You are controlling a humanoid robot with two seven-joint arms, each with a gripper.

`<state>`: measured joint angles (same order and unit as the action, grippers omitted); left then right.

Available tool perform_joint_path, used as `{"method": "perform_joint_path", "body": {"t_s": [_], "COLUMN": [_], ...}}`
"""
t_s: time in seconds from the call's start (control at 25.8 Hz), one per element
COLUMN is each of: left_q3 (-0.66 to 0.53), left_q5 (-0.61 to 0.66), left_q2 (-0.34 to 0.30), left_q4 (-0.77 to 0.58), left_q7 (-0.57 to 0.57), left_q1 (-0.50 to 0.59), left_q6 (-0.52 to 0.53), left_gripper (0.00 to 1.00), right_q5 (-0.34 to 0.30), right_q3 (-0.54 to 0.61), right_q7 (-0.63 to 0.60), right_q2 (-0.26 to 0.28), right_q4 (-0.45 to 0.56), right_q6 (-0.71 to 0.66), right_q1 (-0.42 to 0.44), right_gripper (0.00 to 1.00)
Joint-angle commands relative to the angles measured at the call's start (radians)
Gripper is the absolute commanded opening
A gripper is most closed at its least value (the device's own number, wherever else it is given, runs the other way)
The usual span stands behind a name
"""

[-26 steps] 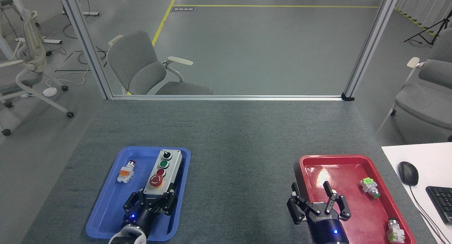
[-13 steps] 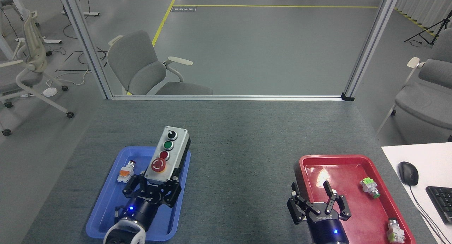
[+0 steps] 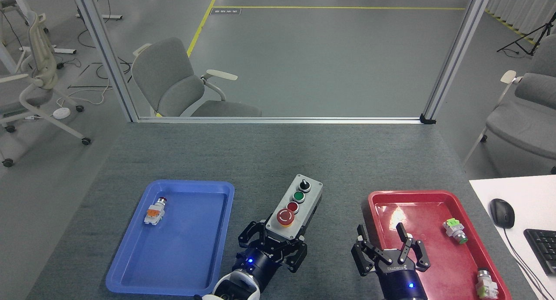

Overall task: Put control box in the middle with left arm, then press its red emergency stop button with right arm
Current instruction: 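Set the control box down between the two trays with the left gripper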

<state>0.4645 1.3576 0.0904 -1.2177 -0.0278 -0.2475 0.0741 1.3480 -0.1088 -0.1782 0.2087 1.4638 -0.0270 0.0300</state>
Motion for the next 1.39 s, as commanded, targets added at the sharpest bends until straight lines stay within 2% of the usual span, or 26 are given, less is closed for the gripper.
{"method": "perform_joint_path", "body": {"t_s": [0.0, 0.23, 0.54, 0.93, 0.97, 1.2, 1.35], "left_q3": [0.019, 0.036, 0.037, 0.102, 0.103, 0.118, 0.118], "left_q5": [0.001, 0.001, 0.0, -0.015, -0.017, -0.018, -0.018], "left_q2": [0.032, 0.035, 0.038, 0.038, 0.04, 0.043, 0.042], "left_q4": [0.106, 0.219, 0.236, 0.224, 0.224, 0.214, 0.205], "left_q7": [-0.008, -0.029, -0.031, -0.027, -0.027, -0.031, -0.031], "left_q1": [-0.047, -0.075, -0.073, -0.072, -0.073, -0.073, -0.073], "left_q6": [-0.01, -0.007, -0.008, -0.057, -0.068, -0.102, -0.103], "left_gripper": [0.0, 0.0, 0.0, 0.0, 0.04, 0.48, 0.64], "right_q5": [0.0, 0.0, 0.0, 0.0, 0.0, 0.0, 0.002], "right_q3": [0.001, 0.003, 0.003, 0.003, 0.003, 0.001, 0.001], "right_q7": [0.0, 0.0, 0.0, 0.0, 0.0, 0.0, 0.0], "right_q2": [-0.002, -0.002, 0.0, 0.001, 0.001, 0.0, -0.002], "right_q4": [0.001, 0.001, 0.001, 0.0, 0.0, 0.0, 0.0], "right_q6": [0.004, 0.004, 0.002, 0.002, 0.002, 0.004, 0.004], "right_q1": [0.001, 0.001, 0.001, 0.002, 0.002, 0.007, 0.008], "right_gripper": [0.98, 0.98, 0.97, 0.97, 0.97, 0.97, 0.97]}}
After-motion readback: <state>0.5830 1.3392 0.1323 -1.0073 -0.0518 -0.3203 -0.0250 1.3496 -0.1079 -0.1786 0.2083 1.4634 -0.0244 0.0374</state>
